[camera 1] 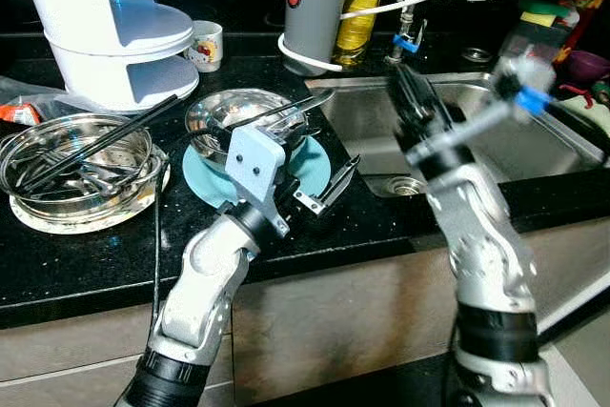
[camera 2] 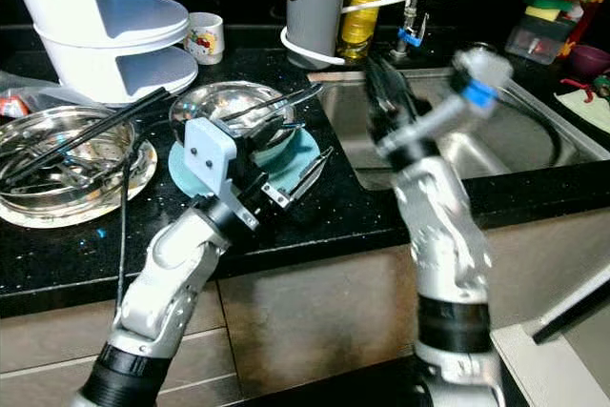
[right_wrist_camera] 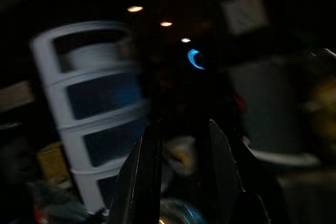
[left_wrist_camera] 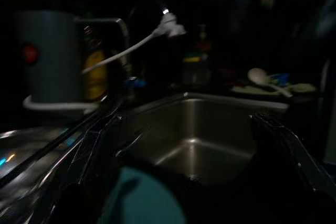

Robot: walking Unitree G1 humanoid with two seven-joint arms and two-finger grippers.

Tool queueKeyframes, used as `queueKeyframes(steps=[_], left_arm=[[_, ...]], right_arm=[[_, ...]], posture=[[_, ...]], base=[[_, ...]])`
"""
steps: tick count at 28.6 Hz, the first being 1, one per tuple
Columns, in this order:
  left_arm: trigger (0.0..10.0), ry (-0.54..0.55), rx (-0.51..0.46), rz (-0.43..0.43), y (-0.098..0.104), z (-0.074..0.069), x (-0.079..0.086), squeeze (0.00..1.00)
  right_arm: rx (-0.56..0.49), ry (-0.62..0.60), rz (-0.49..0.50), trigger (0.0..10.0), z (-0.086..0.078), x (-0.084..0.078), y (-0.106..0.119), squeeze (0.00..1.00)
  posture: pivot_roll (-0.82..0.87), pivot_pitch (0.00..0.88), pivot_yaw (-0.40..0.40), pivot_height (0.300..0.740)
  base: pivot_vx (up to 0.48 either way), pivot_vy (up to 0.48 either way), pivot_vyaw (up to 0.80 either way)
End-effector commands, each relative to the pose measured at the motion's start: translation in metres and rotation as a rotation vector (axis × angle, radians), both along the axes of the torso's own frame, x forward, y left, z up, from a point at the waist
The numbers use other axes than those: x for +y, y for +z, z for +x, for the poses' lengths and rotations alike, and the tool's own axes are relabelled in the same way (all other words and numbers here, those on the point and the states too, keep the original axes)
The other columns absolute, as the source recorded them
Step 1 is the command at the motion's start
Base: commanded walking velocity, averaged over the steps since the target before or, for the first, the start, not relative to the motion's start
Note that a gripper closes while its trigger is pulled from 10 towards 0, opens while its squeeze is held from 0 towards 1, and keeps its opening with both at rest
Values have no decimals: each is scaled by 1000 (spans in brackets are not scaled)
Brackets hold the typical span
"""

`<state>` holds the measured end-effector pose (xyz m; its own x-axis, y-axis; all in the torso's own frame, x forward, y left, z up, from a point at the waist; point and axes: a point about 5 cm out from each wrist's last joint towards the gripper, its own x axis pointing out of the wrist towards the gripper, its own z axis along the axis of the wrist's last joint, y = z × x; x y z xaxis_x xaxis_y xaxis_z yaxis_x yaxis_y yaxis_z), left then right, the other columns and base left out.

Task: Kitchen organization

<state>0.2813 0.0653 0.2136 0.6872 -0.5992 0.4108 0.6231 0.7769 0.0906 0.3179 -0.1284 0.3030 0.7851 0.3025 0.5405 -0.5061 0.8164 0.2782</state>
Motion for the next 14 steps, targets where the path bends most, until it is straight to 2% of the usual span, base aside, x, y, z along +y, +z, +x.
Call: queueKeyframes(steps=[1, 3, 4, 8, 14], left_arm=[[10000, 12, 34, 8, -7, -1, 2, 0], [10000, 14, 38, 9, -8, -2, 2, 0], [10000, 27, 55, 13, -13, -3, 5, 0], [10000, 45, 90, 20, -23, -8, 13, 0], [10000, 50, 94, 29, -24, -11, 17, 0]], right_arm=[[15, -15, -47, 10000, 2, -4, -7, 0], [16, -10, -57, 10000, 2, -4, -9, 0], [30, 1, -60, 10000, 0, -6, -18, 0], [62, 8, -49, 10000, -7, -9, -32, 0], [98, 16, -27, 10000, -9, -10, -41, 0]], posture=[[103, 0, -105, 740], [103, 0, -105, 740], [104, 0, -108, 740], [100, 0, -105, 740], [98, 0, -99, 740]], base=[[0, 0, 0], [0, 0, 0], [0, 0, 0], [0, 0, 0], [0, 0, 0]])
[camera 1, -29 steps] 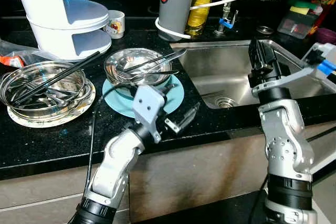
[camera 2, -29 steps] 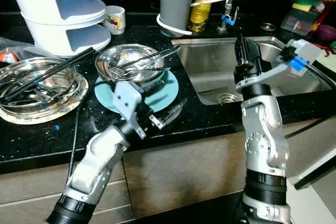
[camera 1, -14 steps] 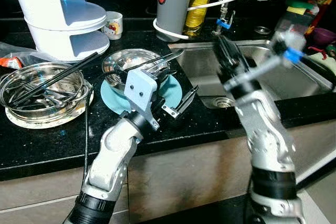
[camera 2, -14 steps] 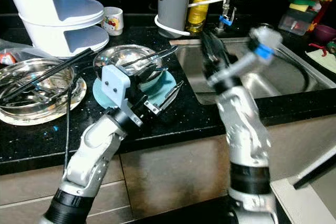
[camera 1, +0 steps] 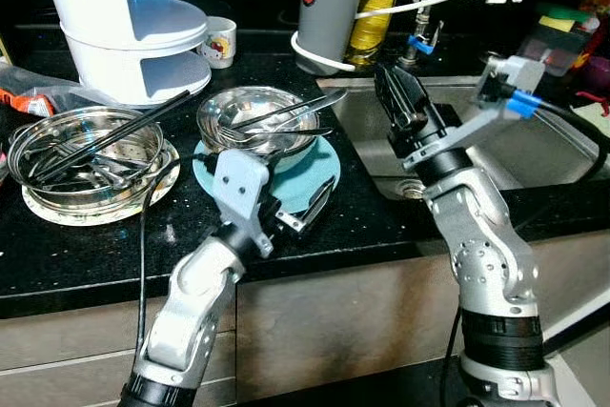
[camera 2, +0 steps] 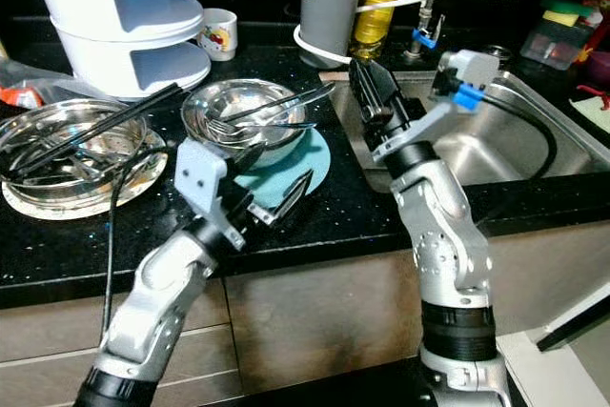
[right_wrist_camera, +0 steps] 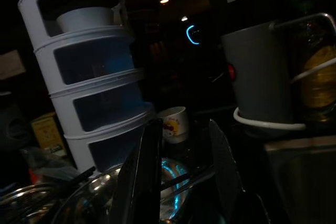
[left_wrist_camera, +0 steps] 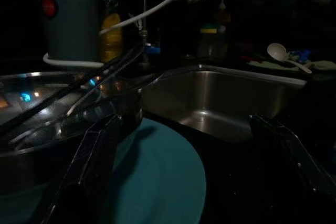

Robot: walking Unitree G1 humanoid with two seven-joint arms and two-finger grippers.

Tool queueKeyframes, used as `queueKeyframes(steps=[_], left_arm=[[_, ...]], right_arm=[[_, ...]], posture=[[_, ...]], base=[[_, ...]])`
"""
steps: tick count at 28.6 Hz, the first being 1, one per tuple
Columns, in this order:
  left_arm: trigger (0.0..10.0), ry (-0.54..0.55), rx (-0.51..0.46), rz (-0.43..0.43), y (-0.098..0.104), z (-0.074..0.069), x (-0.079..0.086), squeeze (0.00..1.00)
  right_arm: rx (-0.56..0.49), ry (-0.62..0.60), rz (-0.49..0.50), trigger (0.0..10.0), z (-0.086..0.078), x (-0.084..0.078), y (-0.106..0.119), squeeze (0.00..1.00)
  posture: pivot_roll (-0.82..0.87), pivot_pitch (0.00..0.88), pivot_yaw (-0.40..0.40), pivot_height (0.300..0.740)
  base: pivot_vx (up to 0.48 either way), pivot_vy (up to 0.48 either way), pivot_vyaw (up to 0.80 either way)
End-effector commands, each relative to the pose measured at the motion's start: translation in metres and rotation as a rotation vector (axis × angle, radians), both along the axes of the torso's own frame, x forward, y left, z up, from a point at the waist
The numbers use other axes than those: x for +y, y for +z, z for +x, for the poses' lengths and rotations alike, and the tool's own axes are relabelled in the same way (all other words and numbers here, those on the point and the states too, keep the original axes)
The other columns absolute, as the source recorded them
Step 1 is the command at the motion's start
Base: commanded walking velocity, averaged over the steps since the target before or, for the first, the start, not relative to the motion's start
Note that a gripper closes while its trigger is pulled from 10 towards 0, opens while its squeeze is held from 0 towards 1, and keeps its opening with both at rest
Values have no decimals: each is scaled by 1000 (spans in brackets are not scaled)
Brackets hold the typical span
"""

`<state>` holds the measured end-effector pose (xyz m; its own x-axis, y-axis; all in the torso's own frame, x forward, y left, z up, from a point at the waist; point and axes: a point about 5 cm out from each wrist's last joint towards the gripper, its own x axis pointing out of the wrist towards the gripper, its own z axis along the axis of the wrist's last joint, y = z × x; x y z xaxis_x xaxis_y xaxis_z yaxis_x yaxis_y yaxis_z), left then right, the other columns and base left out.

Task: Kitchen organization

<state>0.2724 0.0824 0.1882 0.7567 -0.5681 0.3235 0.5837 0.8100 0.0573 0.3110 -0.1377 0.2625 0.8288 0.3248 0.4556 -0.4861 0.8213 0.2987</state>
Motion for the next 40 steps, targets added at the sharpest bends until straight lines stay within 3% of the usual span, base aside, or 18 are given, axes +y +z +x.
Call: queueKeyframes(steps=[1, 6, 7, 9, 13, 14, 28, 35, 40], left_arm=[[10000, -8, -1, -2, 1, -3, 0, 0], [10000, 50, -19, 10, 3, 1, 9, 0], [10000, 69, -25, 10, 5, 2, 12, 0], [10000, 88, -32, 10, 6, 3, 14, 0], [10000, 123, -44, 15, 9, 6, 20, 0], [10000, 131, -47, 16, 10, 6, 21, 0], [10000, 149, -100, -3, 26, 13, 19, 0], [10000, 154, -207, 19, 52, 16, 22, 0], [10000, 177, -263, 26, 70, 25, 31, 0]], right_arm=[[5, 7, 4, 10000, -2, 0, -1, 0], [73, 48, -48, 10000, 0, 12, -19, 0], [92, 44, -61, 10000, 2, 16, -24, 988], [107, 36, -64, 10000, 4, 18, -27, 1000], [135, 22, -56, 10000, 10, 23, -32, 1000], [141, 20, -54, 10000, 11, 24, -33, 0], [178, -27, -68, 10000, 21, 26, -39, 0], [194, -64, -22, 10000, 14, 5, -51, 0], [146, -75, -8, 10000, 2, -12, -52, 0]], posture=[[98, 0, -99, 740], [105, 0, -106, 740], [106, 0, -107, 740], [112, 0, -110, 740], [118, 0, -112, 740], [117, 0, -113, 740], [114, 0, -116, 740], [113, 0, -124, 740], [105, 0, -119, 740]], base=[[0, 0, 0], [0, 0, 0], [0, 0, 0], [0, 0, 0], [0, 0, 0], [0, 0, 0], [0, 0, 0], [0, 0, 0], [0, 0, 0]])
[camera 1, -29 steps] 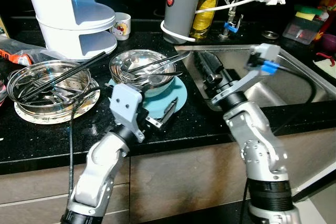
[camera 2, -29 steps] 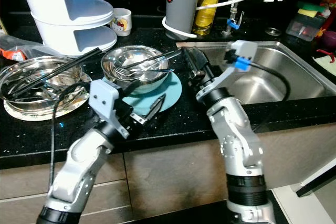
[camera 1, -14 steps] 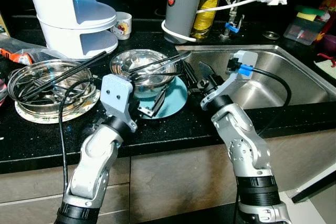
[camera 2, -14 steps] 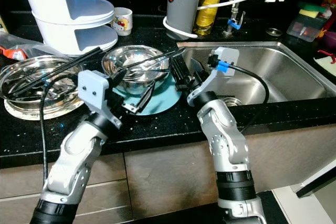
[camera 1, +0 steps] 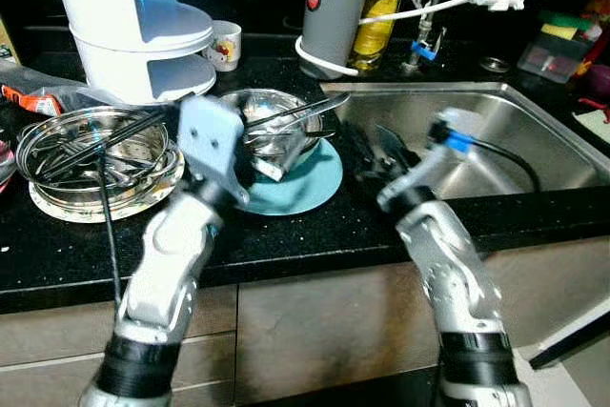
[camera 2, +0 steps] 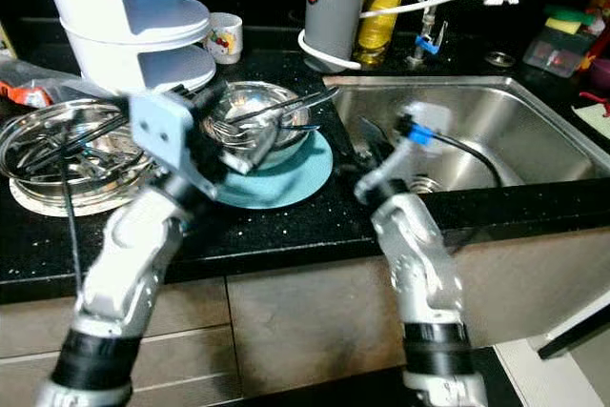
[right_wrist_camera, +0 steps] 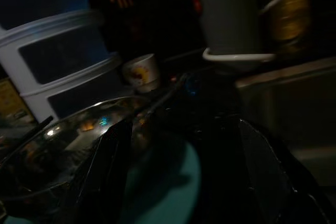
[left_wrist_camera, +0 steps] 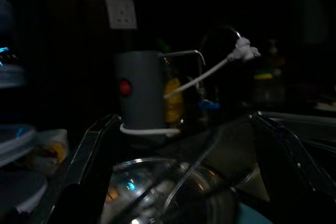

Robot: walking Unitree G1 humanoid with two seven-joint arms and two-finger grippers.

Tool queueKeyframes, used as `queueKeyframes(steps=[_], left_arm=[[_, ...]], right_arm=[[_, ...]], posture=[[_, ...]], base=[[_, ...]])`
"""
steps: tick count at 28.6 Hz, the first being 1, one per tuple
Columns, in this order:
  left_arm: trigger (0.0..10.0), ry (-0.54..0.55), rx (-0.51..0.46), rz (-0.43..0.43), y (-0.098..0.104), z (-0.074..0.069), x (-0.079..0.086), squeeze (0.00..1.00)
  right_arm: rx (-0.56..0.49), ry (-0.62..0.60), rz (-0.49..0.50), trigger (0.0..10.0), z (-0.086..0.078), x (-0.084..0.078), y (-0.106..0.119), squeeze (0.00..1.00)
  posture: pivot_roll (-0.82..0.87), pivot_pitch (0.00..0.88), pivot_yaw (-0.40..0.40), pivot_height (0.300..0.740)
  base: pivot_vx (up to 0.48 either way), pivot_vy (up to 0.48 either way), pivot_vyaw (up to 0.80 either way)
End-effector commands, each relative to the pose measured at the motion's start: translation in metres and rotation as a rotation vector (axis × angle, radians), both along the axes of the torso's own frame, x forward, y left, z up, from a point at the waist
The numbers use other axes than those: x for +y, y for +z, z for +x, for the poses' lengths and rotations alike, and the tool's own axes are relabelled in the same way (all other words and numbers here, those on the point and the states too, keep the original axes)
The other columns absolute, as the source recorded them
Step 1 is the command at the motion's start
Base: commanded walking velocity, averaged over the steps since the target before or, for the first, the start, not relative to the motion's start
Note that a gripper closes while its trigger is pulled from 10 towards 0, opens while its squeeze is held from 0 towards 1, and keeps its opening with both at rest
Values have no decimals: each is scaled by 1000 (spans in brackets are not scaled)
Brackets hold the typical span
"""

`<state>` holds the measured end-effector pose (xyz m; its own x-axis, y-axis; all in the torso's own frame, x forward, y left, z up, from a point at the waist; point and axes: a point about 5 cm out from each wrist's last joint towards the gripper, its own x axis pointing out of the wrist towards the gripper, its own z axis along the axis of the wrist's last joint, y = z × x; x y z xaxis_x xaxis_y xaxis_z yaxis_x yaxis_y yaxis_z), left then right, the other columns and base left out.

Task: Kitchen organization

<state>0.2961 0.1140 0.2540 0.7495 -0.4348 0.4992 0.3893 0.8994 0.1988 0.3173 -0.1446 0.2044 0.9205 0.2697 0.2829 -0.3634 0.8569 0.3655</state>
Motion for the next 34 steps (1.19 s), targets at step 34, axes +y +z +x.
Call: queueKeyframes(steps=[34], left_arm=[[10000, 192, 153, -67, -33, -9, 30, 0]], right_arm=[[-98, 213, 31, 10000, 3, 52, 11, 0]], posture=[[143, 0, -135, 740]], base=[[0, 0, 0]])
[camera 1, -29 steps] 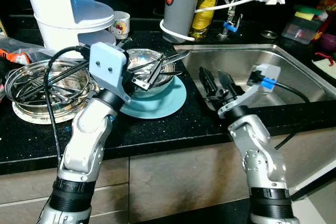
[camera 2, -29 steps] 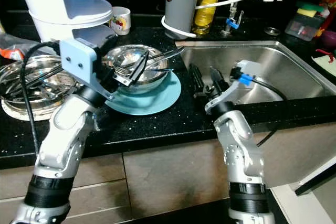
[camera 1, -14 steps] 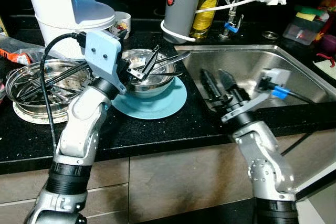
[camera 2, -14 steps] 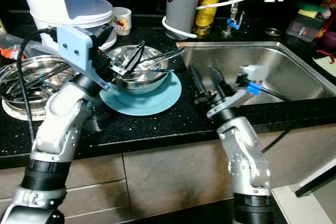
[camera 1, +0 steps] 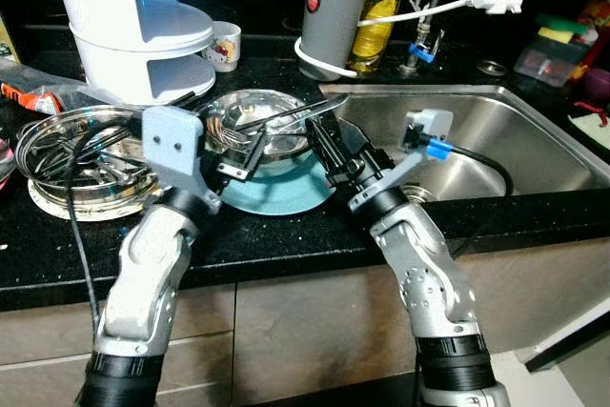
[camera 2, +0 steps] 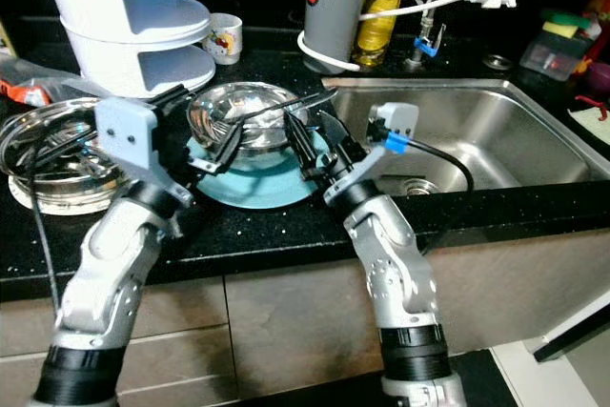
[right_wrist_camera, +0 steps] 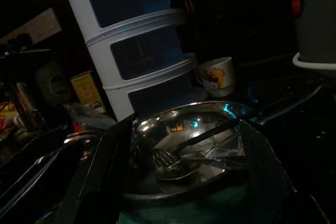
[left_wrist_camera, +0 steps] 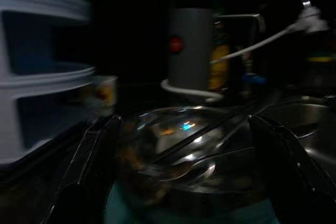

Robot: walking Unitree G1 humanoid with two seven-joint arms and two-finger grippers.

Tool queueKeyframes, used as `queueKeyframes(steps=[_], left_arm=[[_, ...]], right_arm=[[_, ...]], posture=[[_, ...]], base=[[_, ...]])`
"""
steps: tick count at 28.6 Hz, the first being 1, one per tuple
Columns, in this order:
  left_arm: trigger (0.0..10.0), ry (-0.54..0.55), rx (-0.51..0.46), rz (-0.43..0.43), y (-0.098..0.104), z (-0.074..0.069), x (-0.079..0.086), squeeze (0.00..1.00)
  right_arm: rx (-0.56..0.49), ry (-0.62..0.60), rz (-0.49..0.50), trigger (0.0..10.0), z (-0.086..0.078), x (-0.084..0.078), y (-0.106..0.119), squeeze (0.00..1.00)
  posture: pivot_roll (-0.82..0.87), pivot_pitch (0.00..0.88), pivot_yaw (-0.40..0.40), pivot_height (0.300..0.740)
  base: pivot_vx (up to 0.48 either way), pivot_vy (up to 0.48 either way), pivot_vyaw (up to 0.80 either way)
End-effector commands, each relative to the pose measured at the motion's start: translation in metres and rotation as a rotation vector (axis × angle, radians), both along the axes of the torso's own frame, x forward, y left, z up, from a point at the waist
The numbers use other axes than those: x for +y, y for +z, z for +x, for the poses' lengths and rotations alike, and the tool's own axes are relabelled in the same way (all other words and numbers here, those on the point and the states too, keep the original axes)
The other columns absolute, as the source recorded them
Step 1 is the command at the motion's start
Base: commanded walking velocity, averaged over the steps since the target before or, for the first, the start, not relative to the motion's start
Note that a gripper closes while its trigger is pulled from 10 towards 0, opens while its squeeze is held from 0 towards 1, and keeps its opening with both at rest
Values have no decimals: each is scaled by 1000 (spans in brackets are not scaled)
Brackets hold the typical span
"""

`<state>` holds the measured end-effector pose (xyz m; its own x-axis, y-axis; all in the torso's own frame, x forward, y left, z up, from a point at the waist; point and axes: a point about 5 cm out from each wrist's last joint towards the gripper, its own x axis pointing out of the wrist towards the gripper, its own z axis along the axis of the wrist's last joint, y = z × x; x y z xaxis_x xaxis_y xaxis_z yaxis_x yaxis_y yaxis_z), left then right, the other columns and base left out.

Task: Kitchen organization

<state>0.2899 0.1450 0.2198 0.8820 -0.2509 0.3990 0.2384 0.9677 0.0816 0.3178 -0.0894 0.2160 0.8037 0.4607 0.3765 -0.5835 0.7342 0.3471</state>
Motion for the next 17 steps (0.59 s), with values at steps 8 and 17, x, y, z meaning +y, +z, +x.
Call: queueKeyframes(steps=[8, 17], left_arm=[[10000, 10, 20, 7, -5, -13, -10, 0], [10000, 2, 20, 11, -4, -12, -13, 0]], right_arm=[[47, -91, -19, 10000, 17, 0, -7, 0], [75, -179, -19, 10000, 24, -12, -10, 0]], posture=[[157, 0, -146, 740], [150, 0, -144, 740]], base=[[0, 0, 0], [0, 0, 0]])
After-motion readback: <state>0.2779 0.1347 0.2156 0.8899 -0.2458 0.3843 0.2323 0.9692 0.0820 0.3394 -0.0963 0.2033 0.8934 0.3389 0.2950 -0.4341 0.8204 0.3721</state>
